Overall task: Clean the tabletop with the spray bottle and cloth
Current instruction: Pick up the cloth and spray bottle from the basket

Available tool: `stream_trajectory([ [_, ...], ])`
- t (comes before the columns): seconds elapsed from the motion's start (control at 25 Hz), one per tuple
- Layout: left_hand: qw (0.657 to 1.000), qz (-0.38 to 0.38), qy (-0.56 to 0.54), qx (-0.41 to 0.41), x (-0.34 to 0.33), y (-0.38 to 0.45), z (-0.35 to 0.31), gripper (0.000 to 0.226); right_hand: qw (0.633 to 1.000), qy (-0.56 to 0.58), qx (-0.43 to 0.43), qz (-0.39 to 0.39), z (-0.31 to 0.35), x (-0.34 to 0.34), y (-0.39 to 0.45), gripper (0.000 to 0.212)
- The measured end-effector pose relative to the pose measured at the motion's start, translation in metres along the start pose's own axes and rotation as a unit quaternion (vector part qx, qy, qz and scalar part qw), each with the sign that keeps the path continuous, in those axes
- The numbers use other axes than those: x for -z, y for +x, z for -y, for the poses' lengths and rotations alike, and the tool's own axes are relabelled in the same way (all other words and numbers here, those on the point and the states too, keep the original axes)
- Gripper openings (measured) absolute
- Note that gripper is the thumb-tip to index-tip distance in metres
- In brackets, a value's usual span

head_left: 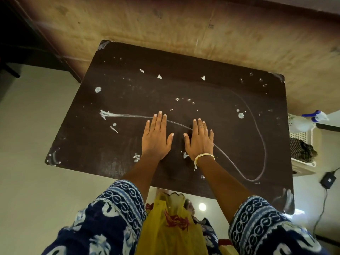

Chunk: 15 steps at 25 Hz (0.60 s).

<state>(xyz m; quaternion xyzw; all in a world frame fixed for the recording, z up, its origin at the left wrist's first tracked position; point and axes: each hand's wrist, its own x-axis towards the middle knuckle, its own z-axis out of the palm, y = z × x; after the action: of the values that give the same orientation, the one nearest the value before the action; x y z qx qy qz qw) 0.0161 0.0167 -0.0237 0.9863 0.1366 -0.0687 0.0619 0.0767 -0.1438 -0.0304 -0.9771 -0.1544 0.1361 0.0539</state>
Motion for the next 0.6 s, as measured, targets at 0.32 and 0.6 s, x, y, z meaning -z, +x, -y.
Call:
stream_trajectory([
  [0.32, 1.000, 0.003, -0.015, -0.012, 0.000, 0.013, -0.082, 0.073, 0.999, 0.031, -0.003, -0.025, -0.056, 0.020, 0.010, 0.067],
  [0.6, 0.999, -0.035, -0.033, 0.024, -0.005, 0.019, -0.215, 0.072, 0.999, 0.029, 0.002, -0.043, -0.197, 0.051, 0.011, 0.068],
])
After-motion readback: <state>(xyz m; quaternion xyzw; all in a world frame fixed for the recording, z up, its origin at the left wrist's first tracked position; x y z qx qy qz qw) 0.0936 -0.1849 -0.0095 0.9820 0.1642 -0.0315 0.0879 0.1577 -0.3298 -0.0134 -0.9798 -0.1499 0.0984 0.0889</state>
